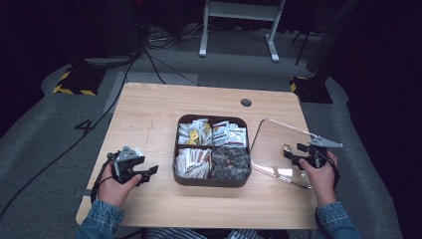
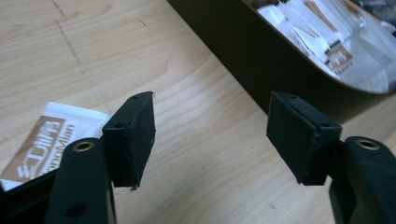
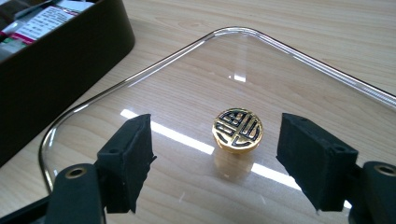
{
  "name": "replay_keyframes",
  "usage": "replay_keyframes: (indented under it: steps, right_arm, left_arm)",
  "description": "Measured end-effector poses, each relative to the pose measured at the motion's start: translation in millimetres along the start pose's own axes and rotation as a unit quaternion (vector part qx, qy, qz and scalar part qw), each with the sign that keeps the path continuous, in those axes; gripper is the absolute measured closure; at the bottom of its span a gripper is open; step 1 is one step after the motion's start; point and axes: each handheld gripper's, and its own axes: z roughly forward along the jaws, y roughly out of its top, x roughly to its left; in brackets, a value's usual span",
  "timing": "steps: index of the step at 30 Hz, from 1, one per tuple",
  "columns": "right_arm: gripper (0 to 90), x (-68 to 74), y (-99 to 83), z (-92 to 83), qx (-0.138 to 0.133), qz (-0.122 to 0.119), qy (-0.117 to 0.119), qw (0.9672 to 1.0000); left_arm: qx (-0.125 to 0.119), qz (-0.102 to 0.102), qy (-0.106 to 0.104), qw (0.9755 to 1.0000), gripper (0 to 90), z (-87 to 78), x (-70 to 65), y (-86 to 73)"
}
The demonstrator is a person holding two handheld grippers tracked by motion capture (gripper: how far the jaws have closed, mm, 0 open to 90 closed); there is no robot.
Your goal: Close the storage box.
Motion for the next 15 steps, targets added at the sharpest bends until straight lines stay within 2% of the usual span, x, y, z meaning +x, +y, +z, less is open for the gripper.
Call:
replay_keyframes:
  steps: [5,11,15]
  right_arm:
    - [26.9,-3.8,1.1,11.2,0.012,-0.003,-0.005,0.9999]
    - [27.0,-6.7,1.7,19.0,0.02,-0.005,-0.011,0.9997]
    - [33.7,-9.5,1.2,24.0,0.025,-0.004,-0.015,0.9996]
  left_arm:
    - [0.02,0.013,-0.009,0.9997,34.0,1.3,-8.8,-13.8]
    - [0.031,0.022,-0.007,0.9992,30.1,3.0,-12.4,-23.5]
    - [0.029,0.026,-0.004,0.9992,28.1,4.4,-13.5,-28.1]
